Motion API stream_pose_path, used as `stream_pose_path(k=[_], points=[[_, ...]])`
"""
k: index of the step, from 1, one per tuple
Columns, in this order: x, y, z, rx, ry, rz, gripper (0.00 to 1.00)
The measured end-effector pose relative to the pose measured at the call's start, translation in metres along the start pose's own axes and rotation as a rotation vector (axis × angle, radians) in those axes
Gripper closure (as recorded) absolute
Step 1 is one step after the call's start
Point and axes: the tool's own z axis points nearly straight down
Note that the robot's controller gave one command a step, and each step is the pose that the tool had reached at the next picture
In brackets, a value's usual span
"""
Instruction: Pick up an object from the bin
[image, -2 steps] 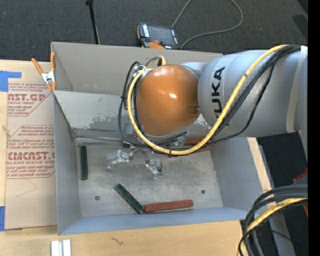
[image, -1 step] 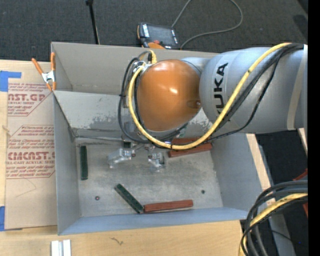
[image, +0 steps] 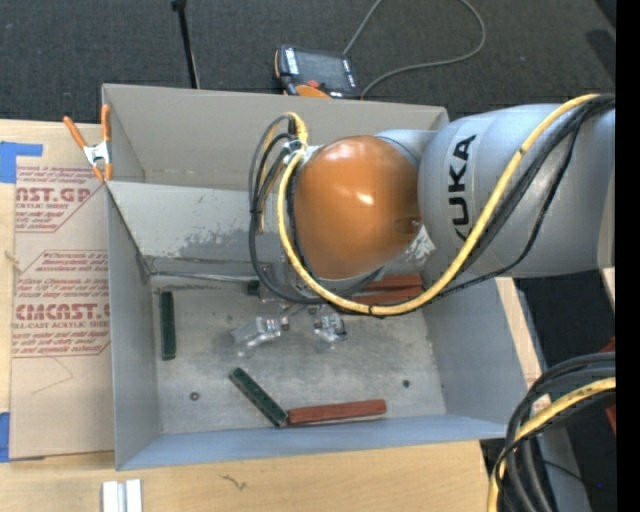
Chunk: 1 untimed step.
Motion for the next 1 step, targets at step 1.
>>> stream_pose_path(k=[1], points=[[-0.0829,0.0022,0.0591,-0.002,-0.003,-0.501,0.0]])
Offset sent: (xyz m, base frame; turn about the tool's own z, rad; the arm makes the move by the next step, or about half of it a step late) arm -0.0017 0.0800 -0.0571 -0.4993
